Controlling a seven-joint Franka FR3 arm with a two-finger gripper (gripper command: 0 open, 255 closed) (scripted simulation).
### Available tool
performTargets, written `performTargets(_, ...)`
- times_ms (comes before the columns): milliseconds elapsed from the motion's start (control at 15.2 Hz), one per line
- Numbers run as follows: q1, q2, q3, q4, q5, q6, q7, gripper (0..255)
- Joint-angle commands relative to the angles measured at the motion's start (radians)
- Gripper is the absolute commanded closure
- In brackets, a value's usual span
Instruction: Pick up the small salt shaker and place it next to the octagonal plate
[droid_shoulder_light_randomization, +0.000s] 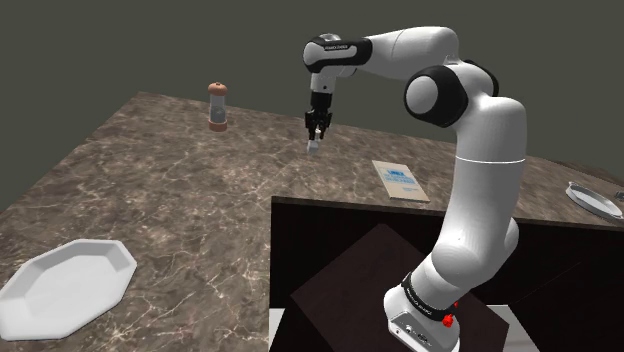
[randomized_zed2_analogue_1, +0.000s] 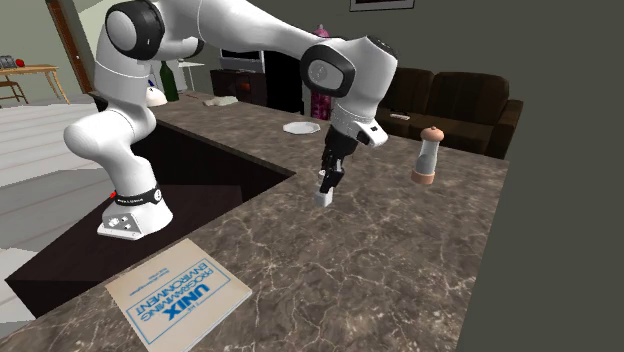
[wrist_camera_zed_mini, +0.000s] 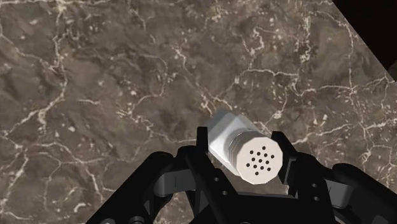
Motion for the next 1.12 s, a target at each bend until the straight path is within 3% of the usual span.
performTargets(0, 0.001, -0.008, 0.0, 0.015, -0.001, -0.023, 0.004, 255)
performTargets(1056, -0.008, -0.016, -0.001, 0.217, -0.002, -0.232, 0.021, 255)
